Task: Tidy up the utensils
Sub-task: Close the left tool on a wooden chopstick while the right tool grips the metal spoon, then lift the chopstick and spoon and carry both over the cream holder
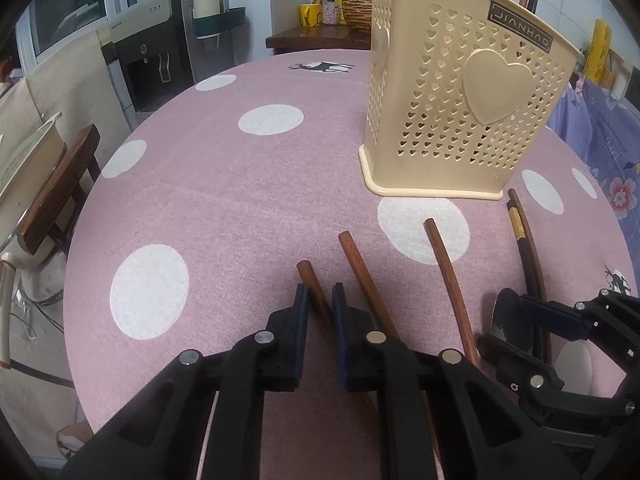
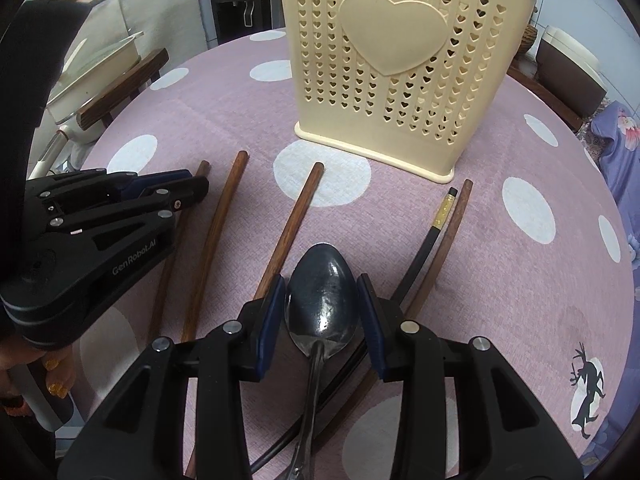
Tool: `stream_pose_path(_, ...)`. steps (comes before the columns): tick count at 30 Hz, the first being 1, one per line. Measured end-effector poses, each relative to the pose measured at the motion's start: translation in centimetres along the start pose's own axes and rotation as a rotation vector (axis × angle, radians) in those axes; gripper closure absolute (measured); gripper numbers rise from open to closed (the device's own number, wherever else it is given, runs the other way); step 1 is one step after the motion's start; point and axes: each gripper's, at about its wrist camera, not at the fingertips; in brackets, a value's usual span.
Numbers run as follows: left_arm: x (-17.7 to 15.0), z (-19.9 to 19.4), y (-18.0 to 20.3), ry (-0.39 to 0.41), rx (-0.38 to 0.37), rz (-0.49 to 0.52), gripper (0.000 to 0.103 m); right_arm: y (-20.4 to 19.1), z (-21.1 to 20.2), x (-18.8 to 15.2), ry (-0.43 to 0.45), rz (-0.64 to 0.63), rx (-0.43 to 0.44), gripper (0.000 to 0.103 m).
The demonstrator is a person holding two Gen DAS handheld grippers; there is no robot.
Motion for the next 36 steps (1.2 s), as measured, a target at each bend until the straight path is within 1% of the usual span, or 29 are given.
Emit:
stream_pose_path(11, 0.5, 0.4, 0.0, -0.002, -0.013, -0.023, 0.092, 0.0, -0.1, -0.2, 0.021, 0.016, -0.002, 0.066)
stream_pose_path(15, 0.7, 0.5, -0.3, -0.003, -0.032, -0.041, 0.092, 0.3, -0.4, -0.4, 0.038, 0.030, 0.006, 0.066)
stream_pose_path(19, 0.9, 0.4, -0.5, 0.005, -0.061, -0.068, 0.093, 0.8, -1.2, -0.7, 0.074, 0.054, 0.022, 0.066)
stream_pose_path(24, 1.6, -1.4, -1.1, 0.065, -0.089, -0.097, 0.093, 1.5, -3.4, -0.3, 0.154, 0.088, 0.055, 0.066)
stream_pose_path(27, 2.2, -3.3, -1.4, 0.117, -0.106, -0.107, 0.093, 1.9, -4.9, -0.2, 0.198, 0.108, 0.076, 0.066)
stream_pose_path(36, 3.4, -9.2, -3.2, 0.282, -0.139, -0.133, 0.094, 2.2, -10.2, -0.2, 0.317, 0.119, 0.076, 0.066)
Point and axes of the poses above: each gripper's, at about its wrist camera, not at the fingertips, and z roughly the way its jaws point, y to its right, x to its top, and after that the axes turned 10 degrees about x, right-handed
